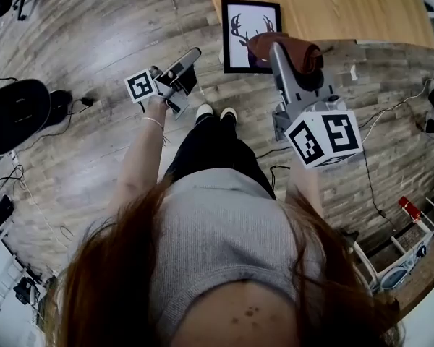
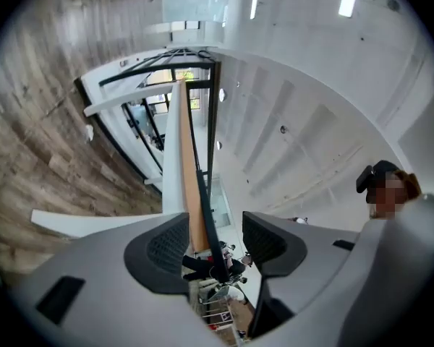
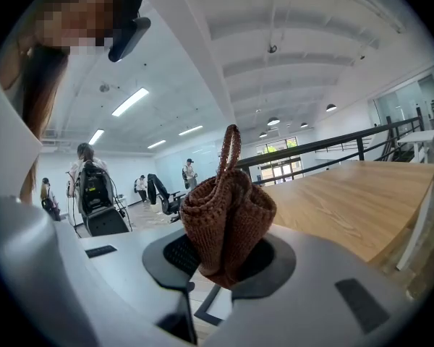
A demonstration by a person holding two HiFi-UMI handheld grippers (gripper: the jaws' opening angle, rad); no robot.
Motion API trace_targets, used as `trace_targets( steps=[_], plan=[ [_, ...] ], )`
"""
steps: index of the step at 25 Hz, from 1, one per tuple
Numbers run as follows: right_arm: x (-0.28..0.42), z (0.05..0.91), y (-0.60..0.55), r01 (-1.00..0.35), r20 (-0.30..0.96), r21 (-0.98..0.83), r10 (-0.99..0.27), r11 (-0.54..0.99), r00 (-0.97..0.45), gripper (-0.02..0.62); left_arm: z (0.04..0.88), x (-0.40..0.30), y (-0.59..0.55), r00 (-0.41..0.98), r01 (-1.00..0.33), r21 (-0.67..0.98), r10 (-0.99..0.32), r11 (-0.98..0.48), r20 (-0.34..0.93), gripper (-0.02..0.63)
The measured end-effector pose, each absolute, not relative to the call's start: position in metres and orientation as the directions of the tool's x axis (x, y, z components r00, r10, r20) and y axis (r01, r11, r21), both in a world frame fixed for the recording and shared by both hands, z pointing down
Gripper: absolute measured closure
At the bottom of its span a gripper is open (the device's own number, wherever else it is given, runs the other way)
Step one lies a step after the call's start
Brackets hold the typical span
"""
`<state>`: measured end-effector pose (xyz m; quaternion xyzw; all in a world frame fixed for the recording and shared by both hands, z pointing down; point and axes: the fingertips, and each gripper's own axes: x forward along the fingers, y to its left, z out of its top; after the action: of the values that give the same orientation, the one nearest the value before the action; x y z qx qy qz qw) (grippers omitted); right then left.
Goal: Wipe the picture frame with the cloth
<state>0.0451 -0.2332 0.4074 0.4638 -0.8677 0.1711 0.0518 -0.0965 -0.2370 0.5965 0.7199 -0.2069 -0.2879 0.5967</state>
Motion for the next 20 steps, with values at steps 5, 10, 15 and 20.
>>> trace_targets(
  steps=[5, 10, 15, 20],
  plan=[
    [0.049, 0.388, -0.226, -0.824, 0.210, -0.239, -0.801, 0.514, -0.561, 0.499, 0.533, -0.108, -0.237, 0.736, -0.159, 0.925, -0.666, -0.345, -0.121, 0.376],
    [0.048, 0.370, -0.210, -0.823, 0.167, -0.220, -0.811, 0.523, -0.560, 0.499, 0.460, -0.068, -0.230, 0.755, -0.423, 0.744, -0.655, -0.517, -0.026, 0.417],
    [0.053, 0.350, -0.196, -0.838, 0.118, -0.194, -0.836, 0.510, -0.536, 0.499, 0.415, -0.025, -0.226, 0.705, -0.620, 0.560, -0.704, -0.549, 0.089, 0.511],
    [0.065, 0.329, -0.184, -0.855, 0.068, -0.165, -0.859, 0.492, -0.507, 0.499, 0.397, -0.003, -0.221, 0.659, -0.698, 0.479, -0.739, -0.532, 0.140, 0.591]
  ],
)
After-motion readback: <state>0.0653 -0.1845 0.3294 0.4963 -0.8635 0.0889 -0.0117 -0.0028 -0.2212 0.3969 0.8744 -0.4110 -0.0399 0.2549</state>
